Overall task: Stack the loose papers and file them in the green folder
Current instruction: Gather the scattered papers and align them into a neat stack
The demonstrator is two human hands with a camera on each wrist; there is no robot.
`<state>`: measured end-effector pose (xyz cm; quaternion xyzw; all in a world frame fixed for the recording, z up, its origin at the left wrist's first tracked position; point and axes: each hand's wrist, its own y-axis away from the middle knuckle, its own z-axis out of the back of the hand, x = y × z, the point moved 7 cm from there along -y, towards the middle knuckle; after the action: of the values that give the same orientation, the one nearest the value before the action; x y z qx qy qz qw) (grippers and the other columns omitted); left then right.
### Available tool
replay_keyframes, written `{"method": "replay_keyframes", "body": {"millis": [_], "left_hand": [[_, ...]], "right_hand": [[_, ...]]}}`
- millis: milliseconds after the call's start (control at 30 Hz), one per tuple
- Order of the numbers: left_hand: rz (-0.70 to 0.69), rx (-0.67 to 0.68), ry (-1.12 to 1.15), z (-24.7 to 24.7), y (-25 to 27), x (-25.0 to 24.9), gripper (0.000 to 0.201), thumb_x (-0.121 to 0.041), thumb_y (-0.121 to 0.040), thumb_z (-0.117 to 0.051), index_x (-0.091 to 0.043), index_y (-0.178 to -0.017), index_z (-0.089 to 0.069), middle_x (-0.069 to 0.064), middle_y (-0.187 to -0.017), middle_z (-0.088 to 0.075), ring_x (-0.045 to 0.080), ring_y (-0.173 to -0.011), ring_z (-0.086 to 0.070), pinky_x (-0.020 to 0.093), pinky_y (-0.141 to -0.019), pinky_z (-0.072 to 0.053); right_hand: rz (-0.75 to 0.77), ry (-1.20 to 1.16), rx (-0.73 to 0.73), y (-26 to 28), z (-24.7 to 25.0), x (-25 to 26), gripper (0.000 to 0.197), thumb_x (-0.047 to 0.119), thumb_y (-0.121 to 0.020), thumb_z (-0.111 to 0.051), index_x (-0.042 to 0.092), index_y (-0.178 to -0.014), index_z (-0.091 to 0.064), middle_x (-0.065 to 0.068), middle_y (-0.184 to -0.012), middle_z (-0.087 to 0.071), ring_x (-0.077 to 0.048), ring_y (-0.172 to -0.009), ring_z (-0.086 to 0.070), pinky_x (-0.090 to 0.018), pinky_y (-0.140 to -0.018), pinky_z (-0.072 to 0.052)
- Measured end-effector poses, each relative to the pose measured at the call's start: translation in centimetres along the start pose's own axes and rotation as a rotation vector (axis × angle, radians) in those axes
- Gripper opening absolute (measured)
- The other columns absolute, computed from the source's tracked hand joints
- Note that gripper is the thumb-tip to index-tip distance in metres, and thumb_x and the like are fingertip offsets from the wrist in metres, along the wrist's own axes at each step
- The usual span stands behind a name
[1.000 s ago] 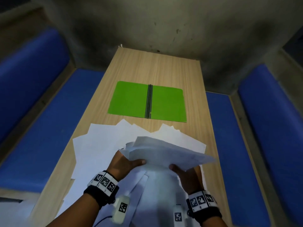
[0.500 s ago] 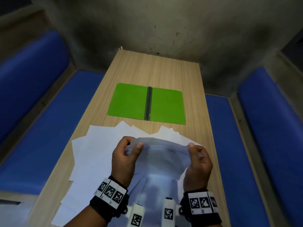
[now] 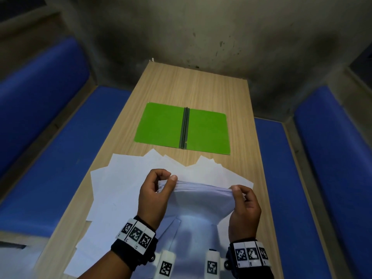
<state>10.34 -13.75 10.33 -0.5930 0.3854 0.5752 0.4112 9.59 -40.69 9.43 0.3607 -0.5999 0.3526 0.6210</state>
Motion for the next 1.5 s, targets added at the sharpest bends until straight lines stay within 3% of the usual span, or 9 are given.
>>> {"method": "replay_keyframes", "body": {"millis": [300, 400, 600, 700, 800, 967, 1200, 1400, 1500], "left_hand": [[0.034, 0.184, 0.1, -0.3, 0.2, 2.6, 0.059, -0.032, -0.055, -0.075, -0.011, -0.107, -0.056, 0.006, -0.094, -0.063, 0.008, -0.082, -0.062, 0.022, -0.073, -0.051], [0.116, 0.332, 0.007, 0.3, 0.3, 5.1, 0.081, -0.016, -0.048, -0.093, -0.013, -0.118, -0.052, 0.011, -0.095, -0.066, 0.015, -0.084, -0.066, 0.023, -0.072, -0.054], [0.351, 0.335, -0.408, -1.4, 0.1, 8.1, 0.028, -0.013, -0.075, -0.085, -0.019, -0.1, -0.073, -0.008, -0.091, -0.078, 0.005, -0.086, -0.073, 0.021, -0.076, -0.057], [0.247, 0.376, -0.188, -1.1, -0.1, 5.5, 0.03, -0.009, -0.073, -0.086, -0.025, -0.089, -0.067, -0.032, -0.077, -0.071, -0.011, -0.074, -0.067, 0.009, -0.066, -0.052], [0.201, 0.379, -0.16, -0.8, 0.2, 6.2, 0.026, -0.001, -0.071, -0.086, -0.015, -0.088, -0.072, -0.019, -0.079, -0.075, -0.003, -0.072, -0.069, 0.014, -0.065, -0.05], [0.357, 0.375, -0.169, -0.1, 0.7, 10.0, 0.035, -0.017, -0.069, -0.089, -0.025, -0.099, -0.072, -0.013, -0.095, -0.078, 0.009, -0.09, -0.072, 0.021, -0.072, -0.054], [0.389, 0.298, -0.165, 2.6, -0.6, 8.6, 0.026, -0.018, -0.076, -0.085, -0.025, -0.096, -0.071, -0.023, -0.084, -0.076, -0.003, -0.079, -0.071, 0.014, -0.063, -0.054], [0.427, 0.211, -0.3, 9.4, -1.0, 10.7, 0.024, -0.017, -0.08, -0.081, -0.01, -0.101, -0.072, -0.011, -0.08, -0.076, -0.001, -0.069, -0.071, 0.014, -0.059, -0.052], [0.449, 0.067, -0.371, 14.8, -0.9, 11.0, 0.02, -0.014, -0.081, -0.079, -0.005, -0.097, -0.071, -0.011, -0.076, -0.071, 0.005, -0.067, -0.066, 0.013, -0.053, -0.048]], "right_hand": [[0.007, -0.197, 0.174, -0.6, -0.8, -1.7, 0.043, 0.047, -0.07, -0.076, 0.014, -0.093, -0.062, -0.007, -0.087, -0.062, -0.019, -0.078, -0.06, -0.032, -0.067, -0.051], [0.01, -0.019, 0.389, -0.6, -1.2, -3.4, 0.055, 0.012, -0.058, -0.086, 0.011, -0.105, -0.057, -0.007, -0.093, -0.063, -0.013, -0.079, -0.063, -0.025, -0.069, -0.054], [0.003, 0.165, 0.386, -0.1, -1.5, -5.2, 0.048, 0.055, -0.052, -0.084, 0.022, -0.082, -0.067, 0.022, -0.082, -0.071, 0.004, -0.074, -0.065, -0.01, -0.069, -0.049], [0.046, 0.174, 0.412, -0.2, -1.1, -4.1, 0.02, 0.016, -0.065, -0.085, 0.02, -0.075, -0.069, 0.012, -0.077, -0.071, -0.001, -0.071, -0.065, -0.009, -0.064, -0.048], [-0.023, 0.192, 0.417, -0.4, -0.6, -5.6, 0.031, 0.006, -0.067, -0.084, 0.025, -0.085, -0.069, 0.015, -0.085, -0.074, -0.004, -0.079, -0.068, -0.011, -0.068, -0.051], [-0.227, 0.244, 0.394, 0.0, -0.4, -9.9, 0.071, 0.064, -0.041, -0.085, 0.019, -0.093, -0.07, 0.007, -0.088, -0.076, -0.007, -0.077, -0.07, -0.028, -0.068, -0.054], [-0.16, 0.164, 0.452, -2.0, -4.7, -5.7, 0.022, 0.001, -0.076, -0.077, 0.014, -0.092, -0.069, 0.001, -0.088, -0.075, -0.014, -0.08, -0.07, -0.03, -0.07, -0.056], [-0.41, 0.293, 0.434, -1.1, -10.1, -10.2, 0.012, 0.019, -0.08, -0.076, 0.014, -0.086, -0.067, -0.004, -0.082, -0.073, -0.024, -0.077, -0.069, -0.036, -0.067, -0.058], [-0.719, 0.583, 0.338, 0.4, -10.6, -15.8, 0.048, 0.048, -0.076, -0.072, 0.002, -0.086, -0.067, -0.016, -0.082, -0.071, -0.03, -0.071, -0.068, -0.039, -0.065, -0.06]]}}
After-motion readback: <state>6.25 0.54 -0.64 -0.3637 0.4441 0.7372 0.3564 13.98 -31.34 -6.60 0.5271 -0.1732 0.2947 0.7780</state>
